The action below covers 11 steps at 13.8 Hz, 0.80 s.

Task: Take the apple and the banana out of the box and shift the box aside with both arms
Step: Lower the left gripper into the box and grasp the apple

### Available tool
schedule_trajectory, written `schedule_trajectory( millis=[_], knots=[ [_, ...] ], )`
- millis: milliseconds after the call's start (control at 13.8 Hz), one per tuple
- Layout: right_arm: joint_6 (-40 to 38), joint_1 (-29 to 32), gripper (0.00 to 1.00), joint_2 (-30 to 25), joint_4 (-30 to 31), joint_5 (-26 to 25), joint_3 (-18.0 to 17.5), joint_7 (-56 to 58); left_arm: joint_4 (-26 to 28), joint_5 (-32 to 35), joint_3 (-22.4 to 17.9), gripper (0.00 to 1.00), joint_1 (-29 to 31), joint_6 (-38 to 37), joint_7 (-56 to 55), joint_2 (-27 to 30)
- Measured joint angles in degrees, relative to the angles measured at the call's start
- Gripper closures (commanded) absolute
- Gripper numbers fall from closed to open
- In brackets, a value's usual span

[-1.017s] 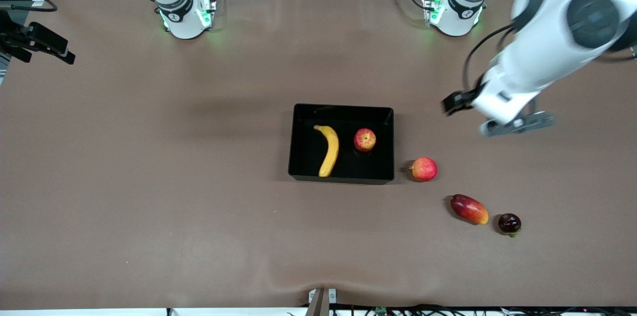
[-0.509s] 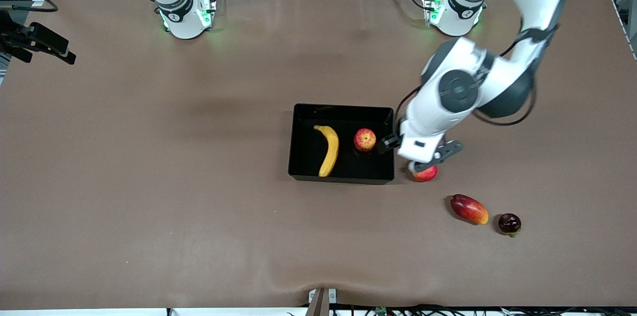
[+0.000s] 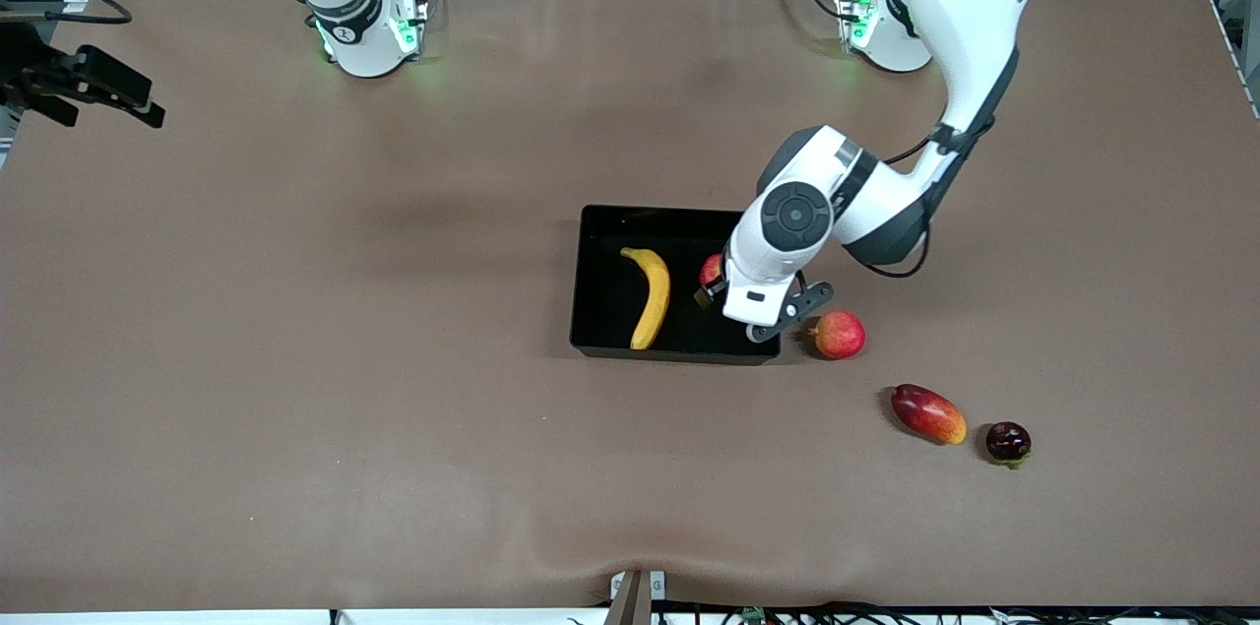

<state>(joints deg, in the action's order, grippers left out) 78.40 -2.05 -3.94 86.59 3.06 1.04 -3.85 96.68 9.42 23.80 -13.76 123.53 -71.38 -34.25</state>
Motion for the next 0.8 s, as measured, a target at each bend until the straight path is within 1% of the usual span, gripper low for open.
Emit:
schedule_trajectory(
  millis=[218, 363, 654, 726, 799],
  knots=[
    [0.44, -1.76, 0.00, 0.00, 0.00, 0.00, -0.04, -0.10, 3.49, 1.48, -0.01, 0.00, -1.30, 2.38, -2.50, -0.84],
    [0.44, -2.39, 0.00, 0.01, 0.01, -0.02, -0.05, -0.11, 3.95, 2.34, -0.01, 0.00, -2.07, 2.50, -3.34, -1.64],
    [0.48, -2.50, 0.00, 0.16, 0.05, -0.02, -0.03, -0.11, 3.99, 7.43, -0.03, 0.00, -2.40, 3.67, -7.77, -3.97],
    [0.48, -2.55, 0.00, 0.23, 0.08, -0.02, -0.03, -0.11, 3.98, 7.94, -0.04, 0.22, -2.40, 4.08, -8.21, -4.48],
    [0.48, -2.70, 0.00, 0.30, 0.09, -0.02, -0.04, -0.11, 3.95, 8.17, -0.04, 0.51, -2.40, 4.41, -8.41, -4.81]
  ],
)
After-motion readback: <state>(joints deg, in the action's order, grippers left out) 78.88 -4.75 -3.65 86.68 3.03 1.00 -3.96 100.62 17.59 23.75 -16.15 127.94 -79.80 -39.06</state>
